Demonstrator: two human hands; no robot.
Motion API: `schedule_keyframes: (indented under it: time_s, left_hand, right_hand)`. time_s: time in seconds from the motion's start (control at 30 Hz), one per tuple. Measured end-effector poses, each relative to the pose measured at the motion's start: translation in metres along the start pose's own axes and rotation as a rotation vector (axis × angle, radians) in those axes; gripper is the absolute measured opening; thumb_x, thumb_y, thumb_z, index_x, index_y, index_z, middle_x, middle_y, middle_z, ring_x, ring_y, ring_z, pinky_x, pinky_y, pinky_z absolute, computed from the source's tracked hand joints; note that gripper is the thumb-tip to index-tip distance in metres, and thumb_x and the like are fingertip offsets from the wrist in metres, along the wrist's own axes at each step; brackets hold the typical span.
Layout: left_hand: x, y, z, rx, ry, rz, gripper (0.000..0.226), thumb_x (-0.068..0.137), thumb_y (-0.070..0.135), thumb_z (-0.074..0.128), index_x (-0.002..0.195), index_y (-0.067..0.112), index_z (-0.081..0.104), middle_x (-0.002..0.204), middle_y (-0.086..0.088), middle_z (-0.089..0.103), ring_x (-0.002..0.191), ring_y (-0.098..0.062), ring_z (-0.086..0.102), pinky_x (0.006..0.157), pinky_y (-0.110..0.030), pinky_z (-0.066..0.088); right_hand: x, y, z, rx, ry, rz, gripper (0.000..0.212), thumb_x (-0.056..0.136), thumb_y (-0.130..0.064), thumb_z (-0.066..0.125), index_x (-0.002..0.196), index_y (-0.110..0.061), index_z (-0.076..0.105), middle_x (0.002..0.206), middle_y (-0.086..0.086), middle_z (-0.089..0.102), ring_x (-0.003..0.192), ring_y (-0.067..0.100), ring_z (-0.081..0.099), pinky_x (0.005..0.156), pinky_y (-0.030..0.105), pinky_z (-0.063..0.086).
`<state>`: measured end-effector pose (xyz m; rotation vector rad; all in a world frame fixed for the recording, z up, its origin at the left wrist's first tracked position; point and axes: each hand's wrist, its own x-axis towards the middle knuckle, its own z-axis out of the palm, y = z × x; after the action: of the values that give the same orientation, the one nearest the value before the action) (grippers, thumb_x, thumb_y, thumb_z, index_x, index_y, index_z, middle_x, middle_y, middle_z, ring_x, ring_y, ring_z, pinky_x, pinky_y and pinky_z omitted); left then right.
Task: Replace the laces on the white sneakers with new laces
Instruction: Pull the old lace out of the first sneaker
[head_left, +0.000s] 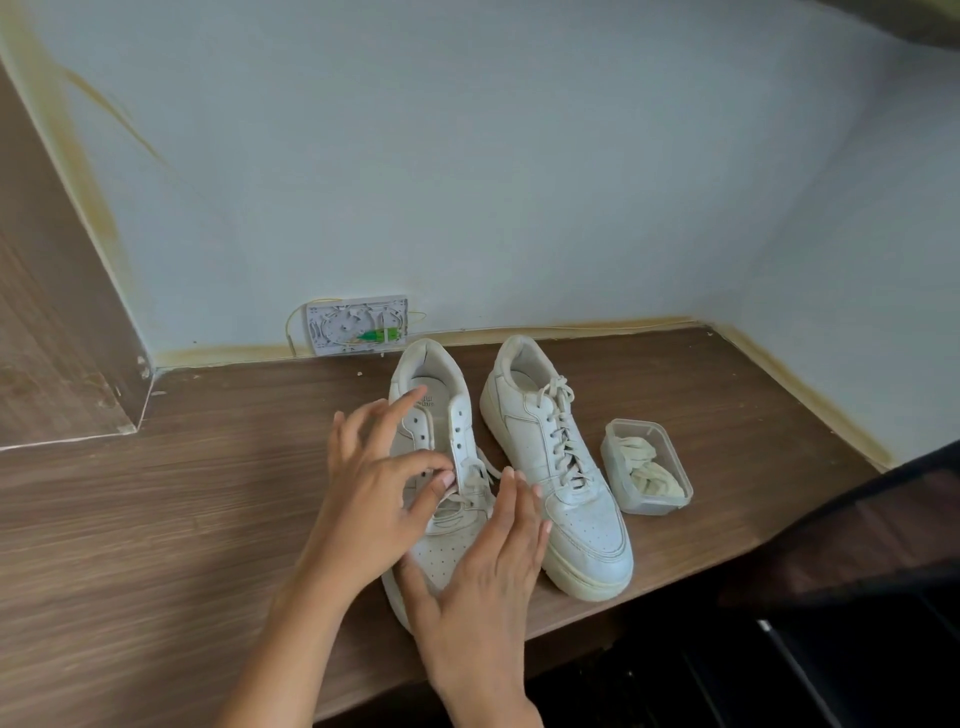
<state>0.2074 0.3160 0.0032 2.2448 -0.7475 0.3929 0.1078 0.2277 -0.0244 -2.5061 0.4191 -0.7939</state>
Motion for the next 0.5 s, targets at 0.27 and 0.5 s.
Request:
schedule_keyframes:
  time_s: [0.27, 0.5]
  left_hand:
    - [-0.005, -0.012, -0.039, -0.342, -0.160, -0.173, 0.007, 0.061, 0.043, 0.072, 0.063, 0.036, 0.072, 0.142, 0.036, 0.037, 0.138, -0.001, 0.017, 0.112, -0.037, 0.015]
    - [-0.003, -0.008, -0.036, -0.071, 0.087, -0.081, 0.026, 0.075, 0.066, 0.057, 0.078, 0.047, 0.074, 0.138, 0.023, 0.050, 0.126, -0.011, 0.030, 0.109, -0.048, 0.025]
  right_hand:
    - [-0.001, -0.002, 0.001, 0.051, 0.011, 0.061, 0.112, 0.081, -0.076, 0.053, 0.156, -0.011, 0.002, 0.162, 0.004, 0.009, 0.152, 0.018, -0.005, 0.120, 0.038, -0.009]
    - [0.000, -0.003, 0.002, 0.043, 0.000, 0.064, 0.114, 0.081, -0.073, 0.057, 0.156, -0.014, -0.004, 0.162, 0.002, 0.003, 0.152, 0.019, -0.009, 0.119, 0.044, -0.008]
